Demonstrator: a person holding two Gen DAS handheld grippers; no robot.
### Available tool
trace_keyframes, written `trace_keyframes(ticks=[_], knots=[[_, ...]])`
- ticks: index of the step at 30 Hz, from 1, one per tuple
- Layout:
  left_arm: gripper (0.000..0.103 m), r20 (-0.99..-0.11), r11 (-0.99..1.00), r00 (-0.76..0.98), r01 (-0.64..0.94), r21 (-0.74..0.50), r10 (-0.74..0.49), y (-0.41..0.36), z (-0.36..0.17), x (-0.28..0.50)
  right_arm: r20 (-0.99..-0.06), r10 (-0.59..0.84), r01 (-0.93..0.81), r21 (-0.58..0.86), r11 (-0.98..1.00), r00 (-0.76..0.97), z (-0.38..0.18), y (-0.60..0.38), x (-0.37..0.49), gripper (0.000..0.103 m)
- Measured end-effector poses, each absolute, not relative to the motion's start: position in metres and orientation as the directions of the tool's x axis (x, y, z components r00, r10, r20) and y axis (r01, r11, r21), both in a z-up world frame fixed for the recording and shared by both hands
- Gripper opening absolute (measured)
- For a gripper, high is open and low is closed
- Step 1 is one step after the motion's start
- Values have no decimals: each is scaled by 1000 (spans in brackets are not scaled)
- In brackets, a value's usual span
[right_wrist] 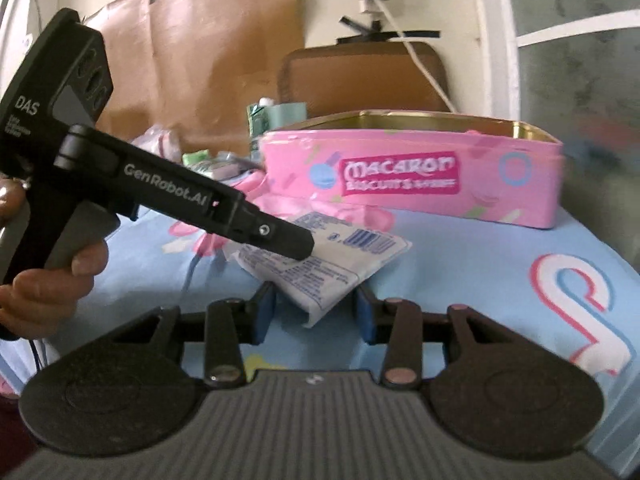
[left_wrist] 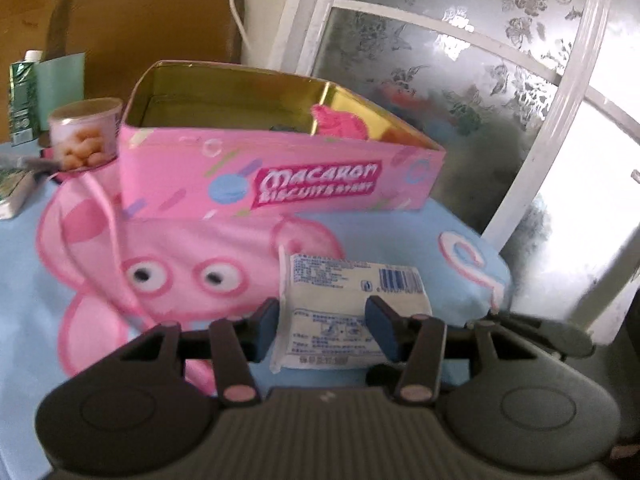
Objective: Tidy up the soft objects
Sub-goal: 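Grasp the white wipes packet with the left tool and carry it over the tin, then lower the wipes packet into the pink tin and open the left tool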
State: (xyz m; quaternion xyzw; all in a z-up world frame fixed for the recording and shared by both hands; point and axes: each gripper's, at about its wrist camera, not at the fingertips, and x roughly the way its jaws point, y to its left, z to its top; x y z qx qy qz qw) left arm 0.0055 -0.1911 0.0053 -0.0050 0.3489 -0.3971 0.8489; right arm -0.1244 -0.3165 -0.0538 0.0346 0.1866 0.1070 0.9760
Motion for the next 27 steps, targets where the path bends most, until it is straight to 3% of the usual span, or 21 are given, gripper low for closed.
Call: trace_keyframes(ticks=[3,6,10,13,15,16,20,27], knots=[[48,-517,635,434,707,-312,-738,-194,30,9,-278,211,-196,79,977,937,-43,-318,-123,41],[46,-446,628,494,745,-225,-746,-206,61,10,-183,215,-211,43,977,959,-23,-316,-113,37],[47,-413,658,556,737,-156,-721,-224,83,31,-124,116,-123,-54,991,986,-8,-312,-81,37],[47,-402,711,625,696,-102,-670,-234,92,50,-131,150,-153,-8,988,980,2,-323,-48,37],[61,-404,773,699,633,-33,-590,-246,95,64,-170,172,-171,17,985,970,10,-328,-19,38],[62,-415,802,726,597,-18,-549,-250,94,71,-207,166,-164,31,986,964,12,-328,-6,38],[62,-475,855,727,504,-122,-496,-234,83,96,-310,57,-36,74,997,949,10,-345,28,39],[62,-461,858,729,479,-185,-506,-187,57,71,-219,60,-37,109,993,974,1,-341,-17,40]])
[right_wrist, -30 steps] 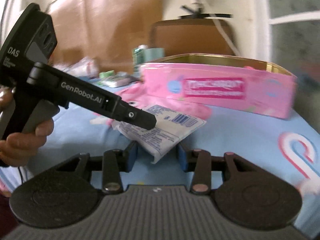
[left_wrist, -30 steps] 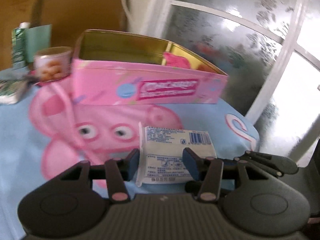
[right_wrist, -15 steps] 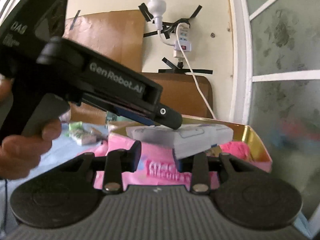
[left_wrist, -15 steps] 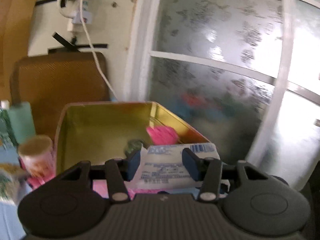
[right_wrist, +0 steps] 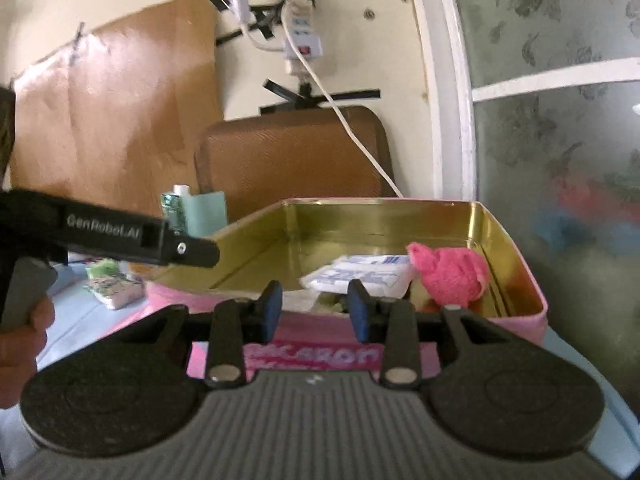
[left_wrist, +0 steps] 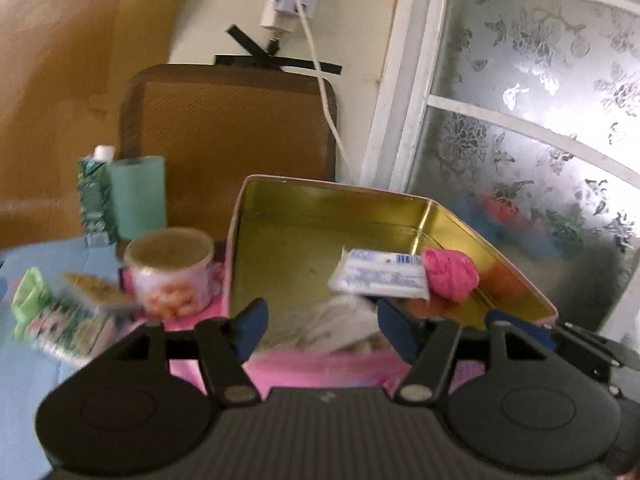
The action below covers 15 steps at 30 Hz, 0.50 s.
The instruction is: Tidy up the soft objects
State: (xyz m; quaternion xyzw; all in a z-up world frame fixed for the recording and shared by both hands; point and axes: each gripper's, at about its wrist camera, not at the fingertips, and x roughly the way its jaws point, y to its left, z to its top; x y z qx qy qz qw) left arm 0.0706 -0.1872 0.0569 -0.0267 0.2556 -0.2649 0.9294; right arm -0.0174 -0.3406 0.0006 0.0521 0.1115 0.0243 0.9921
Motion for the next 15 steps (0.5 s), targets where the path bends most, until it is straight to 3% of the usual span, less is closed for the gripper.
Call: trace_keyframes(ticks=[4,7,11,15], knots=[[62,-452,874,749,440,-208,-485,-146,46,59,-185,130,-116,88,989,974,4,-315,-25,40],[62,-498,910,761,349,-226,-415,-105,33,60,-190,223,-216,54,975,956,5,-284,-27,39],[62,-606,974,763,180,-135,-225,-51,9,63,-240,346,-351,23,936,907,4,-240,-16,39],[63,-617,998,785,48,-35,-60,1,2,55,-310,440,-460,7,888,843,5,-200,8,39]])
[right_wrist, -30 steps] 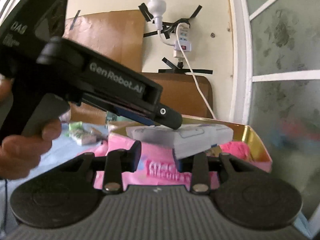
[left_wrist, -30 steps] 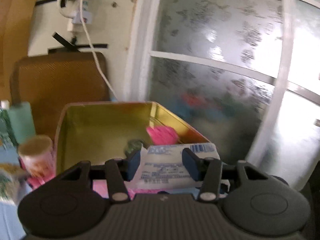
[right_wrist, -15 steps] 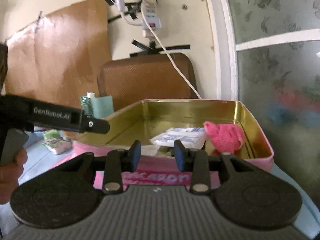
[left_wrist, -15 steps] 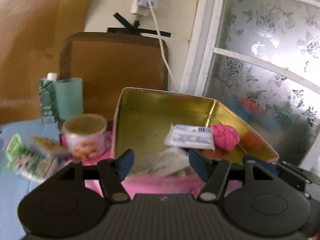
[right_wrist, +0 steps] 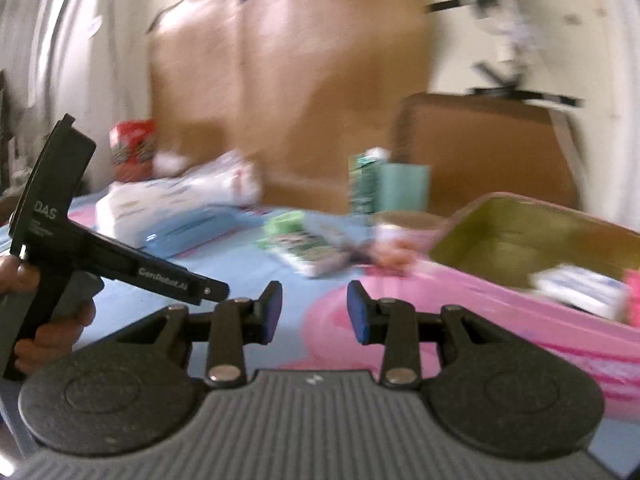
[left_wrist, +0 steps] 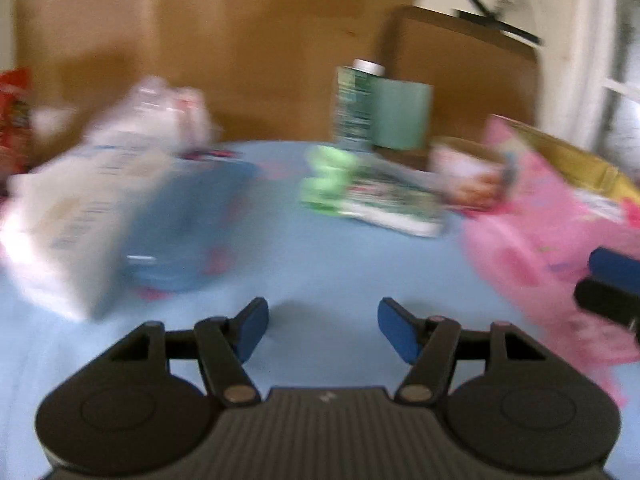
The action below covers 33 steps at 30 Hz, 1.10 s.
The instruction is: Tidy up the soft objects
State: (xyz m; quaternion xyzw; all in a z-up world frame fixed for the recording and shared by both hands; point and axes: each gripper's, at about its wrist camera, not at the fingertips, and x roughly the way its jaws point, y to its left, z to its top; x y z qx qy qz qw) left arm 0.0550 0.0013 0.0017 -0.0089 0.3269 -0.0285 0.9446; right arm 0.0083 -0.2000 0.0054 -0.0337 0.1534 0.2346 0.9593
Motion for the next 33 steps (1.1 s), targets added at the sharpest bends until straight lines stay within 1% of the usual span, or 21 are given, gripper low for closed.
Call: trace_keyframes(ticks=[1,2,3,4,5,7,9,11,15,16,17,18,20,23,25,27,29,30,31,32,33], knots=[[64,-611,1000,792,5,7,1,11,0,54,-324,453,-475,13,880,831,7,-192,20,39],[66,-610,1000,792,-26,13,29,20,-1,54,-334,460,-481,21,876,823,9,-186,29,39],[69,-603,998,797,-31,-48,-4,30,1,53,-348,460,-479,34,877,817,12,-177,43,39],[70,-591,993,805,-30,-116,-45,41,2,51,-358,451,-469,40,882,818,14,-171,56,39],[70,-585,990,809,-33,-140,-55,46,3,51,-372,438,-458,37,888,818,18,-162,73,39],[70,-581,988,812,-39,-147,-54,47,4,50,-400,435,-457,44,888,807,21,-147,99,39],[70,-577,988,815,-34,-148,-58,44,4,54,-430,456,-458,105,882,779,23,-135,126,39],[70,-563,983,824,-37,-181,-72,50,4,52,-461,461,-446,150,883,758,23,-121,150,39],[70,-523,951,849,-94,-294,-78,69,3,51,-518,381,-407,68,911,766,10,-86,187,38],[70,-517,941,853,-115,-319,-71,74,2,50,-536,373,-416,46,908,757,6,-79,193,25],[70,-508,929,859,-139,-344,-59,79,2,49,-553,359,-430,2,903,752,1,-70,197,16],[70,-501,921,864,-156,-358,-48,83,2,48,-565,342,-442,-46,896,751,-3,-61,197,14],[70,-482,909,876,-182,-376,-25,88,3,44,-551,357,-471,-76,879,754,-1,-54,187,11],[70,-453,896,892,-199,-397,-2,94,4,38,-514,488,-575,-11,818,705,13,-58,154,10],[70,-439,879,898,-211,-428,1,101,4,35,-493,546,-640,-30,768,678,17,-61,118,10],[71,-442,859,897,-212,-466,-18,109,2,37,-495,584,-689,-44,723,644,15,-71,81,10],[71,-457,854,889,-205,-478,-42,111,1,40,-513,611,-731,-49,681,603,9,-86,45,10],[71,-459,857,887,-194,-476,-54,110,1,41,-524,622,-751,-52,658,582,6,-92,29,11],[71,-460,865,885,-170,-473,-77,108,1,43,-532,629,-766,-57,641,567,1,-99,13,15],[71,-461,873,882,-144,-466,-101,104,1,43,-538,633,-776,-67,627,557,-2,-106,-4,15],[71,-463,882,878,-117,-456,-123,101,1,44,-534,633,-778,-76,624,560,-6,-111,-15,22]])
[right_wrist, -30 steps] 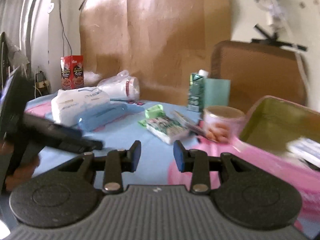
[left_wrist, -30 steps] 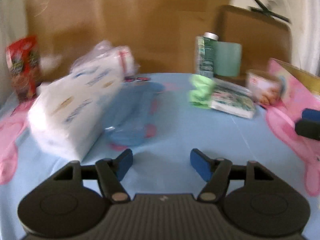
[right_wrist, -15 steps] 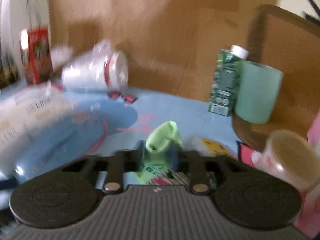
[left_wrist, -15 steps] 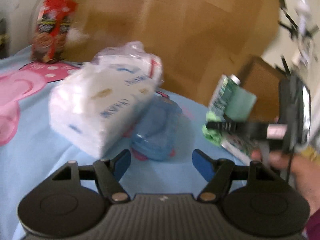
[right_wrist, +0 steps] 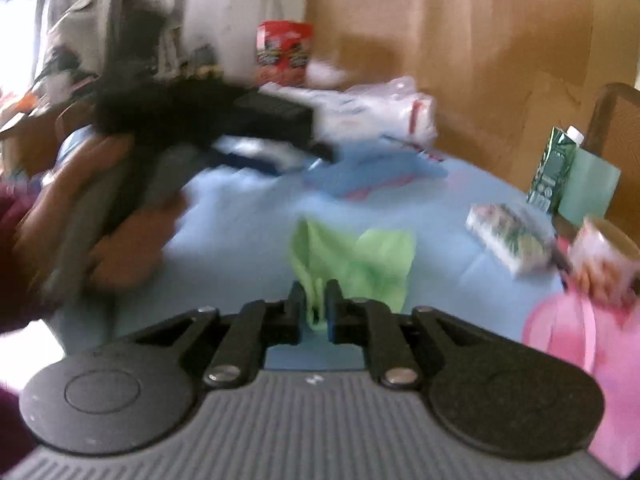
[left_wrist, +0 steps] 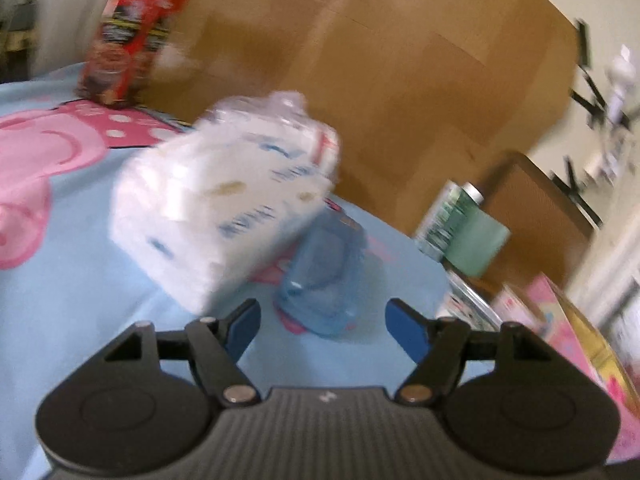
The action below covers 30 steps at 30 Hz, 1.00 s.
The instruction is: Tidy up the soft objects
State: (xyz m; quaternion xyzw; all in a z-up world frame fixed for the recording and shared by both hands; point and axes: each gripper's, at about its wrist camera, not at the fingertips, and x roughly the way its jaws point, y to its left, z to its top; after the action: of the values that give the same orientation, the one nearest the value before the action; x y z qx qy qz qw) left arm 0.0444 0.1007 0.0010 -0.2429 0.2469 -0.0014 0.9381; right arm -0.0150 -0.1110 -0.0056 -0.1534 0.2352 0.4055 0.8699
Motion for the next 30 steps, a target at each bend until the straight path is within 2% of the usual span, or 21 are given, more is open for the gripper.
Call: trace_keyframes(ticks=[1,3,8,10,12,13,15,17,18,19,20,21,23,30], knots=[[71,-463,891,874,-84,-446,-149,97,2,45,-526,635,-775,-77,627,566,-8,-116,-26,41],[71,-462,903,863,-17,-429,-203,89,3,46,-510,639,-762,-53,645,576,-11,-126,-41,62],[71,-458,901,841,76,-428,-288,78,8,34,-474,614,-711,-38,702,631,-9,-132,-37,67],[71,-475,885,817,90,-457,-328,74,7,29,-481,606,-699,-18,715,633,-9,-127,-24,75],[71,-495,878,790,110,-466,-362,67,5,25,-492,605,-696,0,718,625,-11,-122,-12,75],[67,-502,879,780,127,-460,-375,61,4,21,-497,602,-695,-2,719,625,-12,-118,-8,75],[54,-511,885,768,154,-439,-387,52,5,18,-519,583,-686,-10,727,625,-14,-110,4,73],[43,-541,892,742,172,-417,-396,42,4,18,-519,599,-694,16,720,609,-14,-109,7,66],[37,-563,897,726,173,-406,-395,38,2,20,-518,605,-698,22,716,605,-15,-110,7,55],[36,-562,909,738,168,-382,-373,33,1,18,-512,612,-700,29,713,602,-15,-112,5,38],[36,-566,918,743,168,-359,-357,29,1,17,-507,621,-704,40,709,597,-14,-114,4,30],[30,-567,922,744,172,-348,-352,25,1,16,-505,626,-703,53,709,594,-15,-117,3,25],[21,-565,895,717,195,-401,-409,21,1,17,-502,619,-685,71,725,604,-15,-125,0,20],[21,-579,837,607,345,-426,-544,-30,1,14,-473,585,-619,102,779,659,-20,-174,-31,13]])
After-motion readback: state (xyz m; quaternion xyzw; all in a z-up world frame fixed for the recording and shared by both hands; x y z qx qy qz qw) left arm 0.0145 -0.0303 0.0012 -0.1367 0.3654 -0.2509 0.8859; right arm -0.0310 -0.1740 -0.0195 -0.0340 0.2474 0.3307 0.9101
